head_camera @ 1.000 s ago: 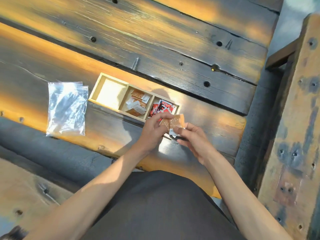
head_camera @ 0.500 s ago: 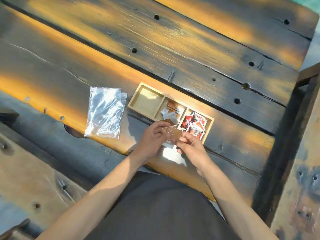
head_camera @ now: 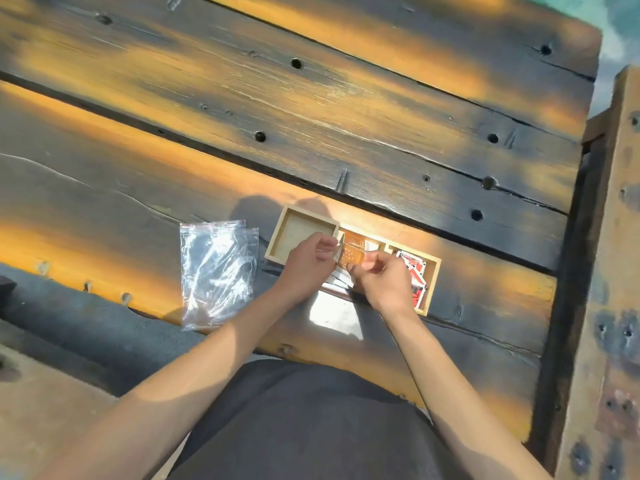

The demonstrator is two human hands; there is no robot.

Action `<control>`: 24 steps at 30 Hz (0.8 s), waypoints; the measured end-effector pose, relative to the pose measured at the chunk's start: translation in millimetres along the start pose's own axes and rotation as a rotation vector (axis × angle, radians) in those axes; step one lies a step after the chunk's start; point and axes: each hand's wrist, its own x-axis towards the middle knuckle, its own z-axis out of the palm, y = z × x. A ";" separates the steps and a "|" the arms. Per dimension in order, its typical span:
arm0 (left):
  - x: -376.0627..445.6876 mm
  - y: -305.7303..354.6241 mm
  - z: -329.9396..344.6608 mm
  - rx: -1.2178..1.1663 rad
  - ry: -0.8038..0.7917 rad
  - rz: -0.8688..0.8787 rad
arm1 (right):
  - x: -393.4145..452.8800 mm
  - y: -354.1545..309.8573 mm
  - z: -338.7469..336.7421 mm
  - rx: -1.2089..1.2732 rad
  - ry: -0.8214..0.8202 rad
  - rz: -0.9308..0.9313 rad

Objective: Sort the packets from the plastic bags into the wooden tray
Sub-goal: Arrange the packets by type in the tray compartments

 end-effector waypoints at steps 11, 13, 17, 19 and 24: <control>24.1 -7.0 -3.7 0.243 -0.056 0.053 | 17.2 -28.4 34.8 -0.508 0.105 -0.005; 26.0 -11.3 -1.5 0.276 -0.048 0.068 | 18.7 -31.1 34.3 -0.551 0.057 -0.003; 26.1 -15.8 -0.4 0.349 -0.041 0.150 | 21.0 -24.5 15.6 -0.379 0.011 -0.100; 25.4 -17.1 -2.1 0.406 -0.063 0.219 | 20.0 -15.0 -1.0 -0.277 0.041 -0.167; 29.3 -17.4 -1.5 0.503 -0.124 0.320 | 19.0 16.5 -40.2 -0.391 -0.097 -0.219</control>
